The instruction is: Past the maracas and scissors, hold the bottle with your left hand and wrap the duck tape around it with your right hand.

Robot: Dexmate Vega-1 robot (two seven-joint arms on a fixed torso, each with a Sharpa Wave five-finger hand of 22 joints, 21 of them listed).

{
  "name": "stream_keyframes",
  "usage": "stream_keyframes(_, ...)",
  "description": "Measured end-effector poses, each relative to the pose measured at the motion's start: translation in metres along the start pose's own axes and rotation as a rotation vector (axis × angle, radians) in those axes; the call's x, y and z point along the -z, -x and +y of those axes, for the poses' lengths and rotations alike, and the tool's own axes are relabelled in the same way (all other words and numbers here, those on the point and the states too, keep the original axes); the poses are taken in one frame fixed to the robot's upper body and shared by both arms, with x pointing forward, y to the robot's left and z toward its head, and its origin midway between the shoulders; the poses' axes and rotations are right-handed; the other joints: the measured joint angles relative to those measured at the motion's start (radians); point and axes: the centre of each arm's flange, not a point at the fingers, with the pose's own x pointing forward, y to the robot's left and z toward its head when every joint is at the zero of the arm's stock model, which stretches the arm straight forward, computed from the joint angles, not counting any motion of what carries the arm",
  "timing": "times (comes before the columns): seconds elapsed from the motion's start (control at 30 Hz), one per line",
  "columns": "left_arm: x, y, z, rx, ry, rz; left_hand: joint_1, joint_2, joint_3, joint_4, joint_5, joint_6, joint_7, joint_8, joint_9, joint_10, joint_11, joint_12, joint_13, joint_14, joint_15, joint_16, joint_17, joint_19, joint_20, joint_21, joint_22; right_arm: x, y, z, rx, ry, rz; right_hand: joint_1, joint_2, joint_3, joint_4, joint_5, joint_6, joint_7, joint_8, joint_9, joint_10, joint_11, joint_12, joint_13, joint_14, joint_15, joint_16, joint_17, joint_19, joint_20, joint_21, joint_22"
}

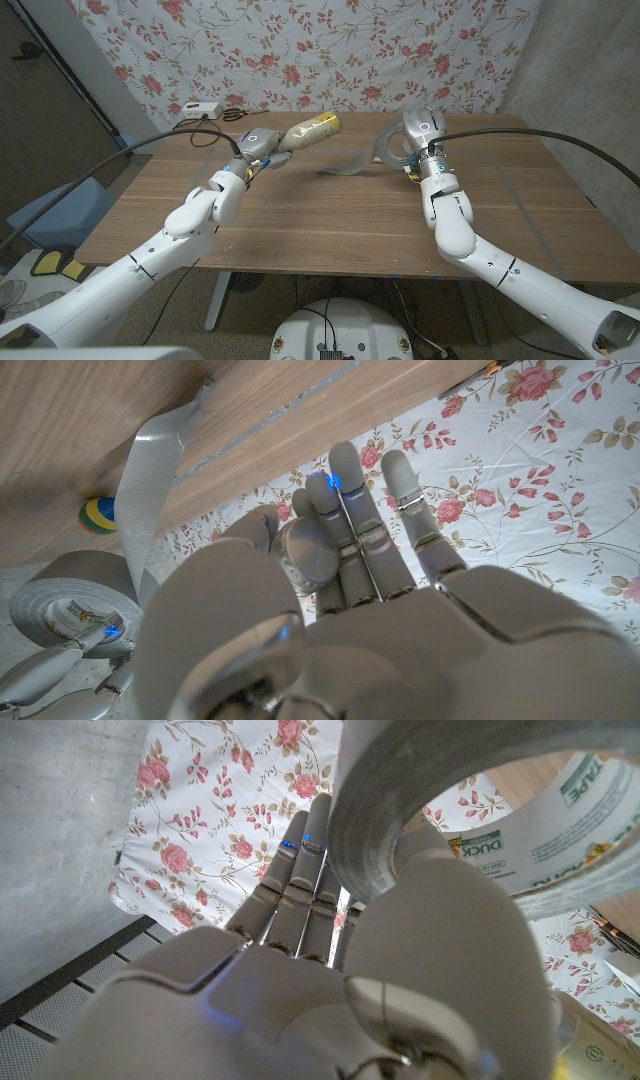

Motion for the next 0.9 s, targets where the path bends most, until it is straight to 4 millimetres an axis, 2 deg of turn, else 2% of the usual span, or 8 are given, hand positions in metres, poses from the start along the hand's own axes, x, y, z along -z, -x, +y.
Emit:
stream_keyframes(0.37, -0.003, -0.006, 0.0, 0.013, 0.019, -0.016, -0.001, -0.001, 0.001, 0.001, 0.0, 0.002, 0.002, 0.0, 0.002, 0.002, 0.002, 0.0, 0.001, 0.0, 0.0, 0.0, 0.0, 0.0, 0.0, 0.008, 0.0, 0.0, -0.026, -0.021, 0.119, 0.081, -0.049, 0.0, 0.0, -0.004, 0.004, 0.008, 0.0, 0.0, -0.003, 0.001, 0.0, 0.0, 0.011, 0.0, 0.002, -0.009, 0.005, 0.041, -0.019, 0.001, 0.016, 0.0)
stream_keyframes(0.5, -0.004, -0.006, -0.001, 0.019, 0.024, -0.02, -0.001, -0.001, 0.001, 0.001, 0.0, 0.003, 0.002, 0.0, 0.002, 0.002, 0.002, 0.0, 0.003, 0.0, 0.0, 0.0, 0.001, 0.0, 0.0, 0.008, 0.0, 0.004, -0.035, -0.027, 0.139, 0.092, -0.045, 0.0, 0.0, -0.009, 0.0, 0.012, 0.0, 0.0, -0.003, 0.001, 0.004, 0.004, 0.011, 0.0, 0.006, -0.008, 0.028, 0.075, -0.021, 0.0, 0.035, 0.005)
stream_keyframes(0.53, -0.004, -0.009, 0.0, 0.017, 0.026, -0.022, -0.001, -0.001, 0.001, 0.001, 0.0, 0.003, 0.002, 0.0, 0.002, 0.002, 0.002, 0.0, 0.003, 0.0, 0.0, 0.0, 0.002, 0.0, 0.0, 0.008, 0.0, -0.002, -0.039, -0.03, 0.14, 0.131, -0.086, 0.0, 0.0, -0.012, -0.003, 0.015, 0.0, 0.0, -0.003, 0.001, 0.004, 0.004, 0.011, 0.0, 0.013, -0.009, 0.035, 0.086, -0.021, 0.0, 0.042, 0.005)
stream_keyframes(0.63, -0.005, -0.01, -0.001, 0.021, 0.032, -0.025, -0.001, -0.001, 0.001, 0.001, 0.0, 0.003, 0.002, 0.0, 0.003, 0.002, 0.002, -0.008, 0.001, 0.0, 0.0, 0.0, 0.001, 0.0, 0.0, 0.008, 0.0, -0.003, -0.047, -0.034, 0.147, 0.159, -0.11, 0.0, 0.0, -0.013, -0.005, 0.016, 0.0, 0.0, -0.002, 0.001, 0.004, 0.004, 0.017, 0.0, 0.022, -0.007, 0.046, 0.113, -0.008, 0.001, 0.061, 0.005)
stream_keyframes(0.9, -0.008, -0.015, -0.001, 0.026, 0.061, -0.043, -0.001, -0.001, 0.004, -0.001, 0.0, 0.005, 0.001, 0.0, 0.009, 0.003, 0.003, -0.009, 0.007, 0.0, 0.0, 0.0, 0.0, -0.004, 0.004, 0.014, 0.003, -0.008, -0.07, -0.04, 0.155, 0.231, -0.149, 0.007, -0.007, -0.014, -0.006, 0.023, 0.0, 0.0, -0.002, 0.007, 0.004, 0.004, 0.021, 0.0, 0.029, -0.01, 0.051, 0.146, -0.008, 0.001, 0.079, 0.0)
